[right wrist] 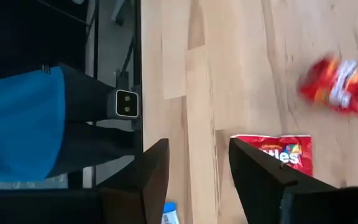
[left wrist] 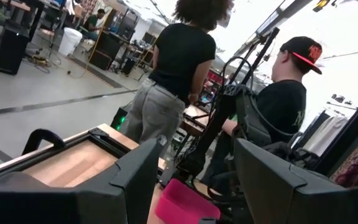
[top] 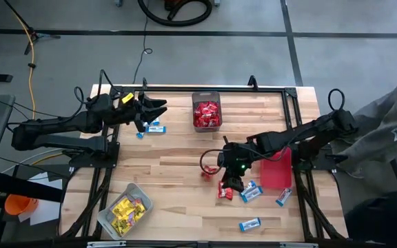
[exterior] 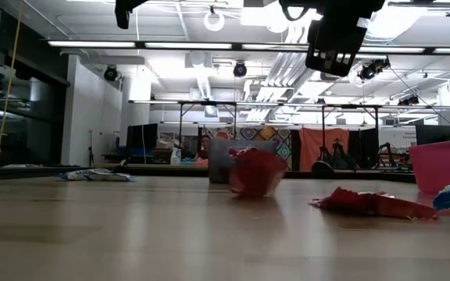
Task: Sort candy
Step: Put the red candy pack into the black bin
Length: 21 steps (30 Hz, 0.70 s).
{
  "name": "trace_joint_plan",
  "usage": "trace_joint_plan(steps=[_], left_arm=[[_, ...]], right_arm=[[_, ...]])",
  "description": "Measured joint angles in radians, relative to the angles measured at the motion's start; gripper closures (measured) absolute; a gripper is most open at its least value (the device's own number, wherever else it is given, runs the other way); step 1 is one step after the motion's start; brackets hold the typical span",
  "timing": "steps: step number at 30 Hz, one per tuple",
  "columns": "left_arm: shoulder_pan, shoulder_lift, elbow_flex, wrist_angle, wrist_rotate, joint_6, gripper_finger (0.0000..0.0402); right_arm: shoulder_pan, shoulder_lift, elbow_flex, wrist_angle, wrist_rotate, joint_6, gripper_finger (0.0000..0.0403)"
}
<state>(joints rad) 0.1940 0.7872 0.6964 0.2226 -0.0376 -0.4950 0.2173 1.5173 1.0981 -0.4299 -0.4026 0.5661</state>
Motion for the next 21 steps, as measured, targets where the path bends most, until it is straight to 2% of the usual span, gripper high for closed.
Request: trace_joint_plan(steps=[2, 8, 15, 21], left_arm=[[0.0, 0.0, 0.0, 0.0, 0.0, 0.0, 0.0204], [0.0, 0.0, 0.0, -0.027, 0.0, 0.0, 0.0204], [0.0, 0.008, 0.0, -0.028, 0.0, -0.002, 0.0204], [0.0, 0.027, 0.0, -0.029, 0.0, -0.028, 0.0204]], right_arm=[[-0.001, 0.0, 0.0, -0.009, 0.015, 0.017, 0.0241], [-0.02, 0.004, 0.0, -0.007, 0.165, -0.02, 0.0236], [-0.052, 0.106, 0.001, 0.076, 0.21, -0.203, 0.0225], [-0.051, 0.281, 0.116, 0.05, 0.33, -0.442, 0.0208]])
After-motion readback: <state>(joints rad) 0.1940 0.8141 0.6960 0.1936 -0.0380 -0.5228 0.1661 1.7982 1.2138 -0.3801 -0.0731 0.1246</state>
